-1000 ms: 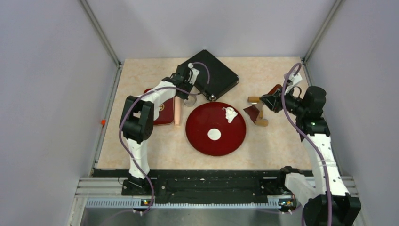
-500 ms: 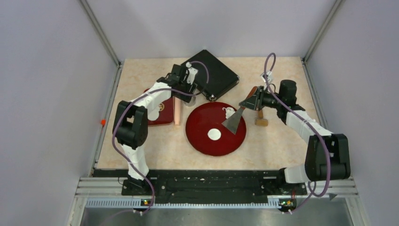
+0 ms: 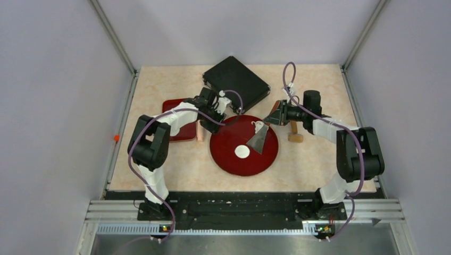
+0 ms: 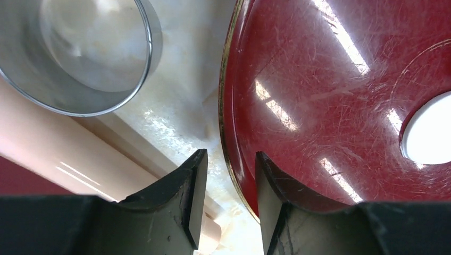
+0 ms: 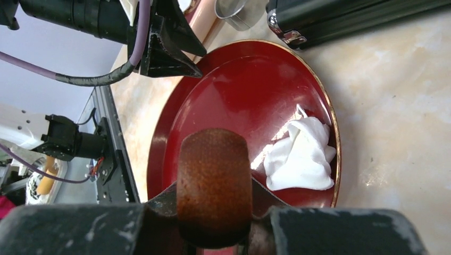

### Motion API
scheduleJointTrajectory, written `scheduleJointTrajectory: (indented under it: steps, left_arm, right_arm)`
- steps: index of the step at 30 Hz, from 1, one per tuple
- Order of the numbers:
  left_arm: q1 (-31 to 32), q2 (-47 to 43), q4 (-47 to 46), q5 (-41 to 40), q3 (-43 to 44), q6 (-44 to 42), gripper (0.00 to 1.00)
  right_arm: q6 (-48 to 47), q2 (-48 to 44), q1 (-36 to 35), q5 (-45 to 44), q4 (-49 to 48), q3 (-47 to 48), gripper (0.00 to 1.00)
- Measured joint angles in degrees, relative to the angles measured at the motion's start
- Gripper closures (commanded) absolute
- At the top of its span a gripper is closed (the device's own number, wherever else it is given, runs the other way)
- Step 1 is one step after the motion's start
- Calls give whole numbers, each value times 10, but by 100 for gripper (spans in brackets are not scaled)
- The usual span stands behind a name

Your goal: Roll out the dumpling wrappers from the dough

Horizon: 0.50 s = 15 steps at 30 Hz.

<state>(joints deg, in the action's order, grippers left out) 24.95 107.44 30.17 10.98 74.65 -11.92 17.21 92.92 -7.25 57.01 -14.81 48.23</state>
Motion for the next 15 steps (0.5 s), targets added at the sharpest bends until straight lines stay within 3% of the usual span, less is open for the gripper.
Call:
scheduleJointTrajectory:
  steps: [15]
  left_arm:
    - [6, 8, -19, -10, -16, 25, 99]
  right_arm:
    - [17, 75, -2, -11, -63, 24, 100]
